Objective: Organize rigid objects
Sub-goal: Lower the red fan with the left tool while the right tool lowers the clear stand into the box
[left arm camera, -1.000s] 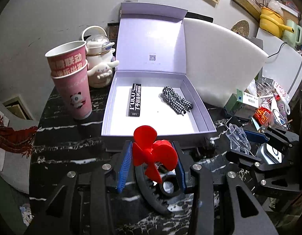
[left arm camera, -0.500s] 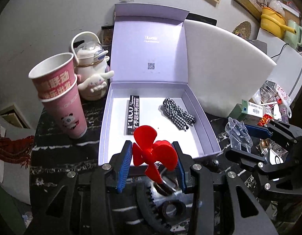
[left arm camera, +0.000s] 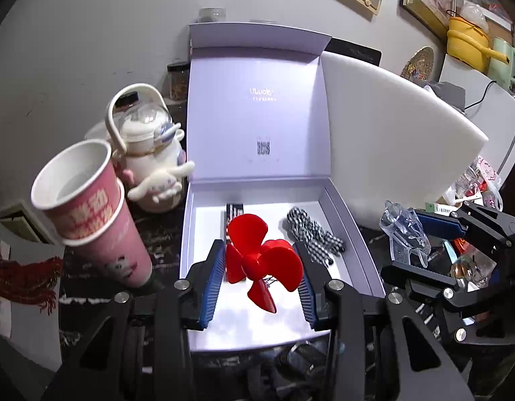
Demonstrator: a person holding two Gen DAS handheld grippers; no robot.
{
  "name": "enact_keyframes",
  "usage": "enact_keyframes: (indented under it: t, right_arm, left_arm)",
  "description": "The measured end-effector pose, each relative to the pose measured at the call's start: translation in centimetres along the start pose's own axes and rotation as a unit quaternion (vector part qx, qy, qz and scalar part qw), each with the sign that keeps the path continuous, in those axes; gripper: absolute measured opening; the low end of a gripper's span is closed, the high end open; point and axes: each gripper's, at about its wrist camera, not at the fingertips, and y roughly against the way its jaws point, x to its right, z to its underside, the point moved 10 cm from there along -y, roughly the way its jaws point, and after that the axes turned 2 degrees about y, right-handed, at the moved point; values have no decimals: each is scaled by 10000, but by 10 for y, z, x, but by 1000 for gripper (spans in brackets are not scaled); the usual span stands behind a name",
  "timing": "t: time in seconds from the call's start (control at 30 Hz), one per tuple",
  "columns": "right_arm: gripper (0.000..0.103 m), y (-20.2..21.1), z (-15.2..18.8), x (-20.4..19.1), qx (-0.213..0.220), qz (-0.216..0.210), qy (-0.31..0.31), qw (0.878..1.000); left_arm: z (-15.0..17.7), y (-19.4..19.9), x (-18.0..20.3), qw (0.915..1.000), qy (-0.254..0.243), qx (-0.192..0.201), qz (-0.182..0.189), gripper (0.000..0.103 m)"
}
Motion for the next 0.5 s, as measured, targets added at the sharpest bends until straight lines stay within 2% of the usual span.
enact_keyframes:
  t: [0.5]
  right_arm:
    - [54, -37, -36, 34, 98, 23, -116, 9999]
  left_arm:
    - [-45, -34, -12, 9999, -25, 115, 8, 40]
